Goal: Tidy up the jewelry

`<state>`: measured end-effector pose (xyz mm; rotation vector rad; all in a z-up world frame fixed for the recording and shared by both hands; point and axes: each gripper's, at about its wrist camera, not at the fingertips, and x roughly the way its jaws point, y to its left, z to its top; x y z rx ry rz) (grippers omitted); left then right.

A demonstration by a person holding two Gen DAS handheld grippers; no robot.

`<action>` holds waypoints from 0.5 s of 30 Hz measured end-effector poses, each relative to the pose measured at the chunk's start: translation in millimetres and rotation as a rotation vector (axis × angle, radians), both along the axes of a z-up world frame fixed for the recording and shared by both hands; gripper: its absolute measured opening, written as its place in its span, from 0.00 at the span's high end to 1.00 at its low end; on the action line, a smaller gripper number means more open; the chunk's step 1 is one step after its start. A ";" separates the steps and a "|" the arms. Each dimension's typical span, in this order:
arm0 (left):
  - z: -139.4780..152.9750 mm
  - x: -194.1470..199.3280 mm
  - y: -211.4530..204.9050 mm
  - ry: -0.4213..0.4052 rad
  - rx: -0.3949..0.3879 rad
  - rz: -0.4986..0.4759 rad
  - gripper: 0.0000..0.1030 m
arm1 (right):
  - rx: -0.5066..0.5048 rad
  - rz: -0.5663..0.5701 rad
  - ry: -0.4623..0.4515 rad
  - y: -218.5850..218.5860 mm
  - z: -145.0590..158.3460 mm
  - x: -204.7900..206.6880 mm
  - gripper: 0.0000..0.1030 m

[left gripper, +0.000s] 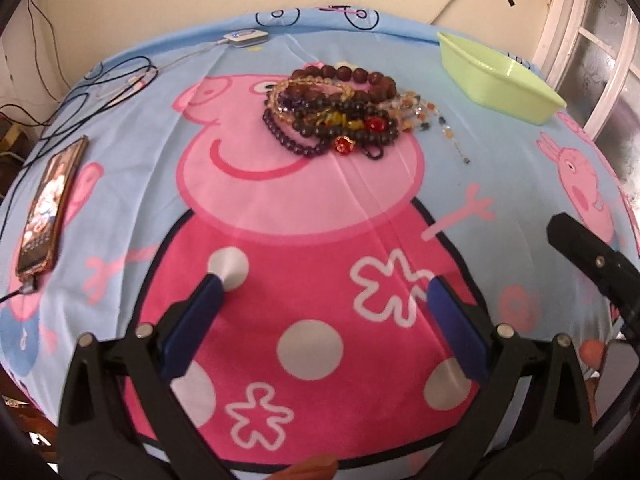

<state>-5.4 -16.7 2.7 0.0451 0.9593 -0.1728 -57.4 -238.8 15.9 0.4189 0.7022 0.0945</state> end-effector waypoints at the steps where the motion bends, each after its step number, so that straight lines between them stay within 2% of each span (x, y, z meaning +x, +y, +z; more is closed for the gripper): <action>1: -0.2 0.0 0.1 0.001 0.002 0.004 0.05 | 0.006 0.004 -0.004 -2.1 0.2 0.1 0.22; 15: -0.4 1.4 -1.6 0.008 0.017 0.035 0.05 | 0.041 0.011 -0.055 -7.2 -1.4 -1.9 0.22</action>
